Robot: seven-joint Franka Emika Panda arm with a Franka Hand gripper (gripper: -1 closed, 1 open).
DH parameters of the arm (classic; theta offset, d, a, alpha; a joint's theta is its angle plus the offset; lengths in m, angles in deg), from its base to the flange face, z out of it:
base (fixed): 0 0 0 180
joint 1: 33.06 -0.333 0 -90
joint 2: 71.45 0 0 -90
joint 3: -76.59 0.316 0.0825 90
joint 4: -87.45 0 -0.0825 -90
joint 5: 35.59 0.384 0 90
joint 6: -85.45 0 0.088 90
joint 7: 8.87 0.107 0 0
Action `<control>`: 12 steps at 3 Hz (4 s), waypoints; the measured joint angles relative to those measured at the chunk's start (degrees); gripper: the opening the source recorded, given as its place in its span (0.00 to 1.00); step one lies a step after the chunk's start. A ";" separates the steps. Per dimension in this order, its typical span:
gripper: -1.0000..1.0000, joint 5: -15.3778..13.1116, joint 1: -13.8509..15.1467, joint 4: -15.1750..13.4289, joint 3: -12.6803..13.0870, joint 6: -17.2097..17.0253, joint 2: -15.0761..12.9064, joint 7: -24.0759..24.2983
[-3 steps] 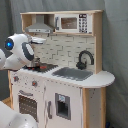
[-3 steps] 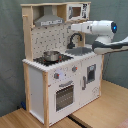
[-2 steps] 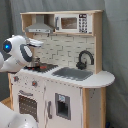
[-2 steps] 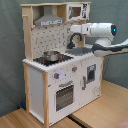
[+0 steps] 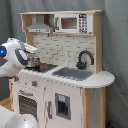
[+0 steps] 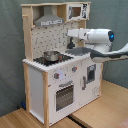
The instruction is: Play with the kitchen
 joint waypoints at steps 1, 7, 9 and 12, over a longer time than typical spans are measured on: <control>1.00 0.01 1.48 0.76 2.24 -0.53 2.05 4.75; 1.00 0.13 12.28 18.62 8.30 -19.64 11.17 36.18; 1.00 0.14 12.98 22.96 8.63 -29.40 11.14 46.06; 1.00 2.96 13.95 26.43 11.77 -41.93 10.20 60.12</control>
